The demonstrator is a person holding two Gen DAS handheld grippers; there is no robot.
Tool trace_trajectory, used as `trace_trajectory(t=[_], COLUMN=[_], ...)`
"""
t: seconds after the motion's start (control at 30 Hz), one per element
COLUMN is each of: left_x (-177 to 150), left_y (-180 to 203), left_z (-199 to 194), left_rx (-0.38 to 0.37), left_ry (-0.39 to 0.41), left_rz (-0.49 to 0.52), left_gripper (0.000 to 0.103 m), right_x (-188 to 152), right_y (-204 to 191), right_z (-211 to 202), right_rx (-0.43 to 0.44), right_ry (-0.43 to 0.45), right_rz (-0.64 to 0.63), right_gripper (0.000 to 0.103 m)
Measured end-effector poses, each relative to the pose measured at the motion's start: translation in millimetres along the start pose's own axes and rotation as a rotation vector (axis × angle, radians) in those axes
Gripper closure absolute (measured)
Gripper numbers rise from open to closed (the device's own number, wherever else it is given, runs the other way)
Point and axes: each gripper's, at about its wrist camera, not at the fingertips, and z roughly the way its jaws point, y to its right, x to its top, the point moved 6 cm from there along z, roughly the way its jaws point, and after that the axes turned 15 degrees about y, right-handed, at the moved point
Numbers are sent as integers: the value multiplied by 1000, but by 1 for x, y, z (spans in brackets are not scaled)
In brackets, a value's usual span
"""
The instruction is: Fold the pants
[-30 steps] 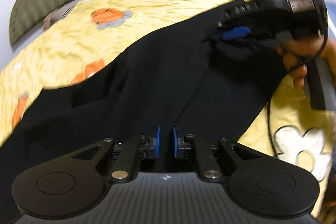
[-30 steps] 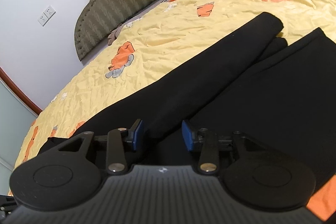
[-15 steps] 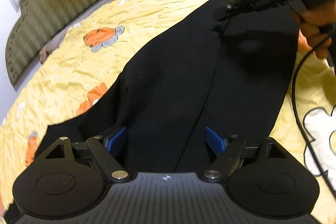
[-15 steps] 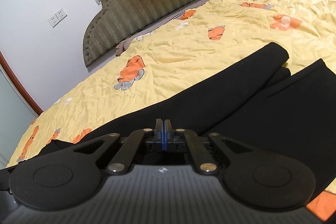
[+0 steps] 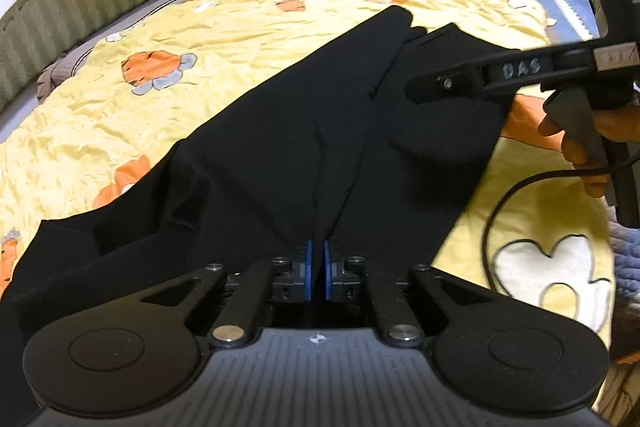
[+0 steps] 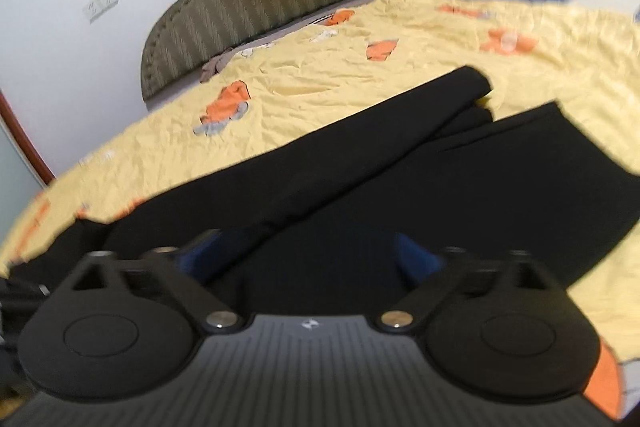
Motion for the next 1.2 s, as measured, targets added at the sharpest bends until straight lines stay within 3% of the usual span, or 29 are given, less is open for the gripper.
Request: trace_trajectory(t=[0.17,0.27,0.33,0.47,0.53,0.63,0.73,0.87,0.97,1.03,1.1,1.2], left_x=[-4,-8,-9,-1,1,0,-4,0,2,2,2,2], left_y=[12,25,28,13,7,5,4,11,20,22,22,21], left_z=[-12,-16,-15,-20,-18,-8,1,-7,-9,-6,-4,6], left_rx=[-76,-113,-87,4,47,52,25,-12,-61,-52,-10,-20], left_ry=[11,14,19,89,94,43,-5,29,29,30,64,28], left_rz=[-37,-23,5,13,77,150,159,173,187,217,263,264], left_gripper=[99,99,99,99,98,97,97,96,75,29,25,27], right_x=[-1,4,6,8,8,7,4,0,-1,-2,-4,-6], right_y=[1,9,18,40,47,41,33,27,26,25,25,22], right_z=[-16,-20,-15,-4,-2,-3,-2,-3,-4,-4,-4,-6], right_rx=[-77,-37,-25,-6,4,3,1,15,16,18,19,18], right_ry=[-2,23,12,-4,-7,0,0,0,1,1,4,9], right_rz=[-69,-3,69,264,336,308,278,259,243,242,236,210], right_gripper=[0,0,1,19,19,19,17,15,15,14,14,14])
